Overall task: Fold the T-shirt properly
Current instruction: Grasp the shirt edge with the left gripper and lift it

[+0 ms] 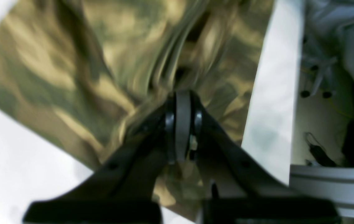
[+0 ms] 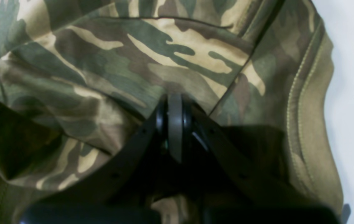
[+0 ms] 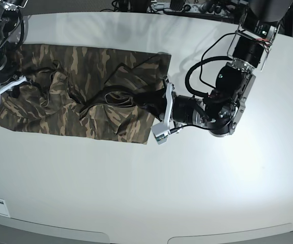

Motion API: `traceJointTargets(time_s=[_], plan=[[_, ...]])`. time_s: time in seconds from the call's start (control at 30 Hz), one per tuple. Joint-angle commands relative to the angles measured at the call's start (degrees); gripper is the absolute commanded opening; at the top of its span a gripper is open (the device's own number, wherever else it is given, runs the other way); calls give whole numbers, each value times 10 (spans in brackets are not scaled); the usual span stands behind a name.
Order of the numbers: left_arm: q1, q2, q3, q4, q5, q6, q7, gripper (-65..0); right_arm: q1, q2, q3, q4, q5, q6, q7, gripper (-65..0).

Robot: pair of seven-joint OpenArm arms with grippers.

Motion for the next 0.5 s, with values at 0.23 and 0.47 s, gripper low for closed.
traceJointTargets(time_s=[0.23,0.47], plan=[[-28,0,-5,34,-12,-5,9,-650,-2,3,-2,1,-7,5,-26,-650],[-67,-9,-5,33,3,-5,128,-441,-2,3,-2,1,-6,5,-26,-650]])
